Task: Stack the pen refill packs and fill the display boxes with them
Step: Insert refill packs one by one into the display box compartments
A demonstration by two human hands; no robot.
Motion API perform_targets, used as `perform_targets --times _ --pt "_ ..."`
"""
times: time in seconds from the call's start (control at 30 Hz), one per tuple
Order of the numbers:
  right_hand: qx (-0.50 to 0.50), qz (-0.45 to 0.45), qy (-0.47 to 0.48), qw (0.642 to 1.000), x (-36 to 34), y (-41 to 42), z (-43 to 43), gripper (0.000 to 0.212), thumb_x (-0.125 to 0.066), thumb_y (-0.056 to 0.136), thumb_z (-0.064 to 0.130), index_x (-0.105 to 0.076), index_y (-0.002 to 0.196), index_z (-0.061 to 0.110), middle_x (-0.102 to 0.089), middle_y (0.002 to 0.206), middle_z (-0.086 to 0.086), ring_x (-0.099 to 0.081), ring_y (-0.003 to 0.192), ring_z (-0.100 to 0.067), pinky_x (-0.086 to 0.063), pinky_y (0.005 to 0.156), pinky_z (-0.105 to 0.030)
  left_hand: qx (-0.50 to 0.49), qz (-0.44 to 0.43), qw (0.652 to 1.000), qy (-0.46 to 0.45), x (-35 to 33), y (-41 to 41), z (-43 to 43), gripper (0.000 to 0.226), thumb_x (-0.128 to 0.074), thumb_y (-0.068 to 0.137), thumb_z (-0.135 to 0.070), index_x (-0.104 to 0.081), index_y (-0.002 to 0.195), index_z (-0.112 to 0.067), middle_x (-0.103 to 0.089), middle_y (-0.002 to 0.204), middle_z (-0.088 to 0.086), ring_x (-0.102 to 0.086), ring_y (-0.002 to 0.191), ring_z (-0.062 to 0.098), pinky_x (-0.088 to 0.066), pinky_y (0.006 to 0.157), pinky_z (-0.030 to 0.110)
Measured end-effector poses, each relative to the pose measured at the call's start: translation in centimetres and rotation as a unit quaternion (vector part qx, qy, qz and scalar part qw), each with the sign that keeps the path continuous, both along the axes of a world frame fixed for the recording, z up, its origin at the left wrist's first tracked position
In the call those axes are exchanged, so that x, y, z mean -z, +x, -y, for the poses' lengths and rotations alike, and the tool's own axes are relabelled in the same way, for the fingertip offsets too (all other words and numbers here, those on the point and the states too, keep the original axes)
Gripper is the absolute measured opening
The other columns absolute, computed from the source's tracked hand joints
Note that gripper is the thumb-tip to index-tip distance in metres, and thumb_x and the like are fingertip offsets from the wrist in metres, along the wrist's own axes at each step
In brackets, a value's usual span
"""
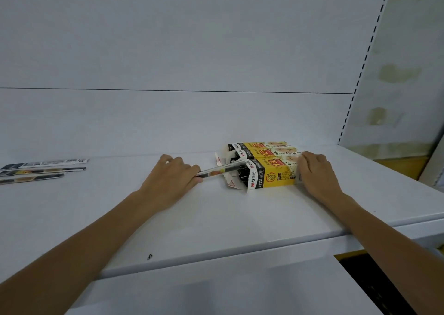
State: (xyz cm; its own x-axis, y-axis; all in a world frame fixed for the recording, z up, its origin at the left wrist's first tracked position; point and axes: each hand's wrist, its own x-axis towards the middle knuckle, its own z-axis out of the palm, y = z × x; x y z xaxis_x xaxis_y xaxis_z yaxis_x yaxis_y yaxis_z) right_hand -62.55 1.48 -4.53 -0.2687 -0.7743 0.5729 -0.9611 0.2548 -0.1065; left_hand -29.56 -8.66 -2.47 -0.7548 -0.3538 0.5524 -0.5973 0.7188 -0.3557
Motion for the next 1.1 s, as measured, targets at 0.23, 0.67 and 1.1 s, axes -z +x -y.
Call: perform_targets --times 0.23,0.67,1.1 --pt "-0.004 -0.206 -0.033 0.978 0.3 -0.6 -0.1 0.035 -0.074 0.051 -0.016 -0.050 0.074 -0.004 -0.058 0.073 -0.027 -0.050 0.049 -0.036 -0.033 0.042 -0.028 -0.061 0.001 0.988 0.139 -0.3 -0.2 -1.2 0.031 -0.028 0.100 -0.035 -0.045 0.112 -0.013 -0.054 0.100 0.001 -0.054 0.089 0.023 -0.041 0.072 0.030" --pt "-0.025 -0.268 -0.101 0.958 1.0 -1.3 0.5 0.028 -0.071 0.055 -0.015 -0.052 0.072 -0.005 -0.059 0.074 -0.026 -0.051 0.050 -0.035 -0.037 0.042 -0.030 0.003 -0.156 0.950 0.270 0.4 -0.7 -1.3 0.027 -0.035 0.098 -0.033 -0.050 0.106 -0.012 -0.044 0.087 -0.004 -0.044 0.082 0.016 -0.030 0.070 0.025" --pt "-0.022 -0.270 -0.109 0.956 1.0 -1.0 0.5 0.029 -0.071 0.051 -0.017 -0.051 0.067 -0.004 -0.056 0.068 -0.023 -0.048 0.048 -0.033 -0.027 0.045 -0.027 -0.011 -0.112 0.955 0.276 0.7 -0.6 -0.9 0.026 -0.034 0.098 -0.033 -0.050 0.102 -0.013 -0.041 0.085 -0.005 -0.040 0.079 0.016 -0.030 0.071 0.026"
